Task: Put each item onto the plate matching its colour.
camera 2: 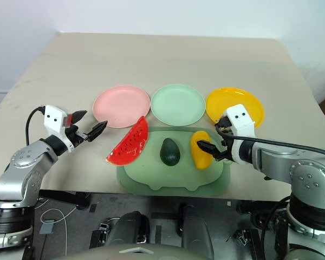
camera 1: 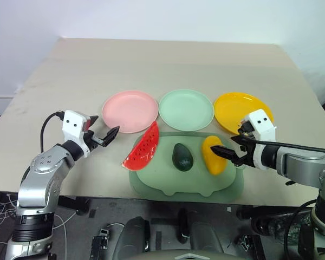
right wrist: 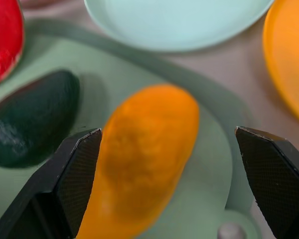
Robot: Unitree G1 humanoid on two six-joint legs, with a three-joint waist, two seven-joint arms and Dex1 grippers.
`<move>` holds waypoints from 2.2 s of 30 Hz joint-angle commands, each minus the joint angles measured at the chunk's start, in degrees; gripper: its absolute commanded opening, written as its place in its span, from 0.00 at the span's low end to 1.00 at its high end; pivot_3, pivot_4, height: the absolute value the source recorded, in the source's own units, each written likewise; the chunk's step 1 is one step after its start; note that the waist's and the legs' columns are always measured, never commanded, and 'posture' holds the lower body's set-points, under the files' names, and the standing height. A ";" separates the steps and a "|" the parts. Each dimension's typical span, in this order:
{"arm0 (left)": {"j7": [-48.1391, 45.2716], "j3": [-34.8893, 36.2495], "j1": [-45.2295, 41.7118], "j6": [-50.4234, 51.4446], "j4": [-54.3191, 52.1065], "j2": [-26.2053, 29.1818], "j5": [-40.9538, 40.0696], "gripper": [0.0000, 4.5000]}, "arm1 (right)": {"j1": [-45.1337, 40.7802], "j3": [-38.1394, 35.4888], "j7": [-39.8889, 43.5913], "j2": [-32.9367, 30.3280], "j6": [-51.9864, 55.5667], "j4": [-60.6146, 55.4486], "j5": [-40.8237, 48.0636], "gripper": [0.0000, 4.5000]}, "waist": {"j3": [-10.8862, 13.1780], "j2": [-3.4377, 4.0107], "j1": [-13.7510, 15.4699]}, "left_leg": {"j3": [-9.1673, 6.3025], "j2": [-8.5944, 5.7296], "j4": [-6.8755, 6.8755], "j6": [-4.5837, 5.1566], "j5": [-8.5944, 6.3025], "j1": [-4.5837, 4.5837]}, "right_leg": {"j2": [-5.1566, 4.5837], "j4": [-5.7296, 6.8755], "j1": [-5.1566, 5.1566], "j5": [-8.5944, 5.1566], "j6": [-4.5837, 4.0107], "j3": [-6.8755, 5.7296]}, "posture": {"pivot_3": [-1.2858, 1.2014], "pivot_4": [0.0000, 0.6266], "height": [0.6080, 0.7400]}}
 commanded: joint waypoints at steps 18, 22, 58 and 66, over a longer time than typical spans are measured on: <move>2.68 2.92 2.42 0.43 -5.51 0.56 -0.83 1.00 | -4.53 10.14 -13.86 1.52 0.38 13.85 8.11 0.96 | -0.03 -0.04 0.05 | -0.01 0.03 0.00 0.02 -0.01 -0.02 | -0.01 -0.02 0.01 0.00 0.01 -0.01 | 0.52 0.24 1.00; 3.06 3.04 3.13 0.56 -6.21 0.44 -0.91 1.00 | -5.32 8.20 -13.32 0.50 0.38 13.57 7.98 0.72 | -0.03 -0.03 0.02 | -0.01 0.04 0.00 0.02 -0.01 -0.02 | -0.01 -0.02 0.00 0.00 0.01 -0.01 | 0.52 0.24 1.00; 2.86 3.33 1.15 0.94 -5.16 1.67 -0.68 1.00 | -17.20 13.47 41.14 -16.01 -20.80 8.72 -23.42 1.00 | 0.09 0.11 -0.09 | 0.08 0.08 -0.07 0.03 -0.02 -0.07 | -0.01 -0.06 -0.15 0.00 0.02 0.00 | 0.52 0.24 1.00; 1.71 1.49 -1.58 0.61 -3.00 1.29 -0.11 1.00 | -14.64 9.82 27.65 4.27 0.38 1.41 -9.92 1.00 | 0.07 0.09 0.13 | 0.03 0.04 -0.02 0.01 -0.01 -0.13 | -0.08 -0.01 -0.14 0.02 -0.01 -0.03 | 0.52 0.24 1.00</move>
